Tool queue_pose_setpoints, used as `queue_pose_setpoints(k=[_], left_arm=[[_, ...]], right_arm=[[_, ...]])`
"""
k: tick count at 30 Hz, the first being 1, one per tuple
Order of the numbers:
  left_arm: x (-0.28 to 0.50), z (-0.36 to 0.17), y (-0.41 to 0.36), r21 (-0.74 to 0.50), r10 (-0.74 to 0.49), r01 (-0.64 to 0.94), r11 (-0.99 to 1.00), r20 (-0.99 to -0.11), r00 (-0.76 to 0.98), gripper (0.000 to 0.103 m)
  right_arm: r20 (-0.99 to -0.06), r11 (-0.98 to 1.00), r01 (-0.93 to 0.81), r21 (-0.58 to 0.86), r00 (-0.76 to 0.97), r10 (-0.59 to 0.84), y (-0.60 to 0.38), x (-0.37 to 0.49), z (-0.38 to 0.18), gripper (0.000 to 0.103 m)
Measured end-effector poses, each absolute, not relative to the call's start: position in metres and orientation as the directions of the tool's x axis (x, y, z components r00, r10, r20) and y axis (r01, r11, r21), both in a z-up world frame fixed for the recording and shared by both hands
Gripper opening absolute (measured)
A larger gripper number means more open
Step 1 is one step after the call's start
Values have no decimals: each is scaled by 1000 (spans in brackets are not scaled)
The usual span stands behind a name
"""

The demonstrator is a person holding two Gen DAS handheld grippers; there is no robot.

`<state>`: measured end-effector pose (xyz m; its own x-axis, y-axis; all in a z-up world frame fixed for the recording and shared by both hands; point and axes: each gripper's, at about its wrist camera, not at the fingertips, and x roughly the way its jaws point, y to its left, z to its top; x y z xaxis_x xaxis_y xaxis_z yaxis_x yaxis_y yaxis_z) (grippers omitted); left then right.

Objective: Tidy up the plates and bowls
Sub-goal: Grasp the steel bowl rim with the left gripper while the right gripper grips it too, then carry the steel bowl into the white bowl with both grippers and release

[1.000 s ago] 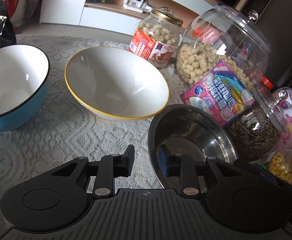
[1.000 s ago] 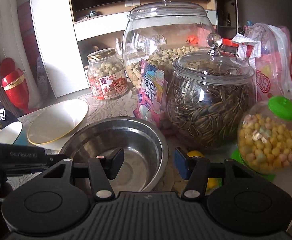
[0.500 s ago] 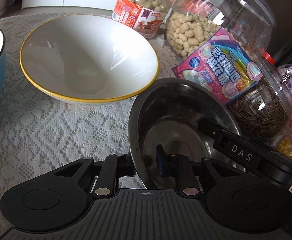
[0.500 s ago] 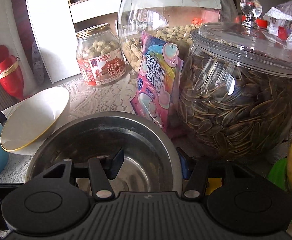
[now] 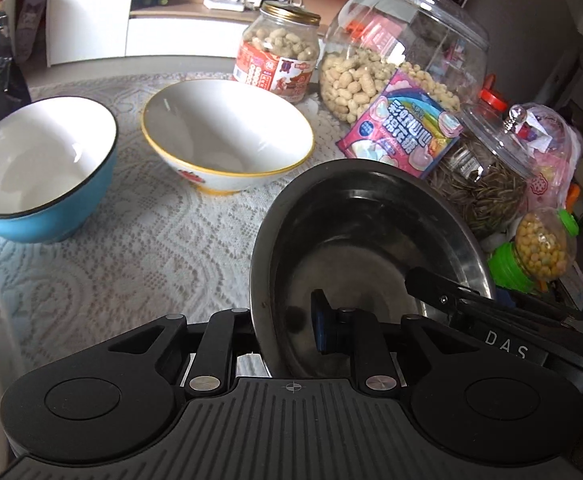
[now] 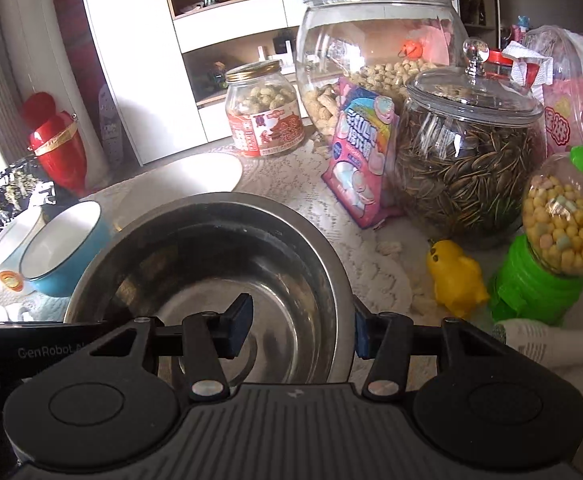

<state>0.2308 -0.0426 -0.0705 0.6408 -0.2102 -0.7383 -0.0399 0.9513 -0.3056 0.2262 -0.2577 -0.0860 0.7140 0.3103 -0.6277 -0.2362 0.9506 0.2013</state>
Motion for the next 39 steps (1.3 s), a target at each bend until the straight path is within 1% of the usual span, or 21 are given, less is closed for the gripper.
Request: queue_pose_setpoints(k=[6,13,16,17,18,24,27,30,34,35,39], left_arm=[[159,-37,-1,-279,-135,-89,956,-689,712,21],[86,-11,73,-300,3,-247,921,-630,776,21],[67,-11,100,-283,76,-319,904,-629,773,22],[64,-13,107,-284,90,-338,898,-632,770,25],[61,-16,115,-290,97,-353,889,-635,766,26],[56,-39,142,-292,127,-403,867,-652,747,26],[56,-50,152,-306,128,-422,853,-663,738,26],[56,-56,160,-335,120,-433,837,-660,742,25],[52,-63,169,-356,118,-445,821,-658,744,25],[51,-64,170,-364,112,-442,820,-655,748,23],[49,-62,172,-372,119,-444,815,-643,756,23]], right_arm=[[-579,911,-365,193,707,406,-208,175,-53,53],[-542,825,-543,159,650,532,-120,145,-27,54],[-543,789,-600,132,622,564,-79,134,-27,55],[-550,784,-608,123,616,564,-68,131,-28,55],[-558,782,-613,115,611,561,-58,129,-31,55],[-621,780,-618,100,574,534,-19,131,-54,55],[-633,787,-611,81,579,514,-8,129,-65,55],[-650,792,-604,92,566,507,-5,129,-70,55],[-659,803,-590,85,571,490,-5,132,-76,55],[-659,807,-585,84,574,485,-5,134,-77,55],[-650,801,-592,88,575,497,-7,134,-75,55]])
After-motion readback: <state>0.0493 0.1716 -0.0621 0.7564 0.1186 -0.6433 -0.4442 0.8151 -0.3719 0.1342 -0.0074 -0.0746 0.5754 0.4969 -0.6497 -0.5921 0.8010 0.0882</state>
